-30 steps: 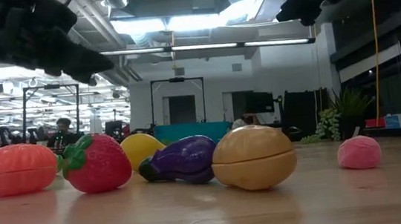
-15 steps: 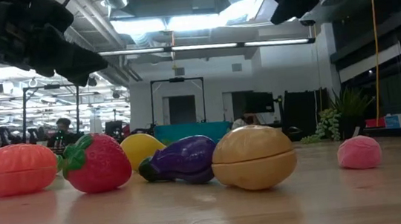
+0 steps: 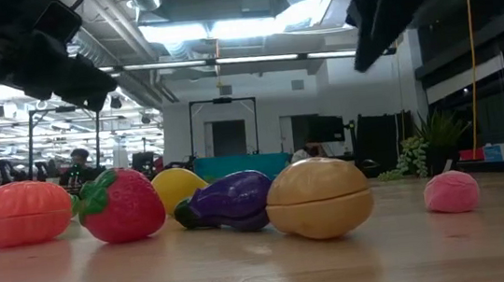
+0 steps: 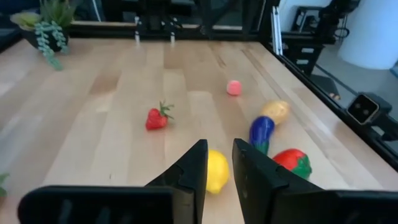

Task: Pick and placing Produce into tupperware
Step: Put the peach into the blue bin

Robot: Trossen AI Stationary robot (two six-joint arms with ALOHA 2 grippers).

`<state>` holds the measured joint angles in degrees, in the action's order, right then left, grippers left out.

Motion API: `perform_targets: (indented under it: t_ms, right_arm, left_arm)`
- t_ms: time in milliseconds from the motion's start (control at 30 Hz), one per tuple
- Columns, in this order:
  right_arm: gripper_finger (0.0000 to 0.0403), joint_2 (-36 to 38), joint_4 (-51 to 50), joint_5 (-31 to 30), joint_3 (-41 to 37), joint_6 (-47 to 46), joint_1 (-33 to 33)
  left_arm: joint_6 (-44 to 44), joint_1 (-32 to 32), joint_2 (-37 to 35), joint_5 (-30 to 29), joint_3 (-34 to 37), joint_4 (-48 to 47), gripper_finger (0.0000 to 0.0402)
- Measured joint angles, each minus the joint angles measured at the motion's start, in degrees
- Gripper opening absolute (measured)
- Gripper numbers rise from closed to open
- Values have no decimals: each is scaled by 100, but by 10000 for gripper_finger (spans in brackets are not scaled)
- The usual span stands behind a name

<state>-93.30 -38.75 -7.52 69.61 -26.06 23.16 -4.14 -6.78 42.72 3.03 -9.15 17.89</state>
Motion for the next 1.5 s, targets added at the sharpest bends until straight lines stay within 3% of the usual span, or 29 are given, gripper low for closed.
perform_targets:
  t_ms: [267, 400, 1500]
  right_arm:
    - [266, -510, 29, 1110, 0, -927, 20]
    - [266, -669, 44, 1320, 0, -1142, 62]
    - [266, -1932, 268, 1136, 17, -1227, 81]
  left_arm:
    - [2, -95, 0, 3, 0, -141, 59]
    - [13, -95, 0, 2, 0, -214, 54]
    - [11, -90, 0, 0, 0, -247, 15]
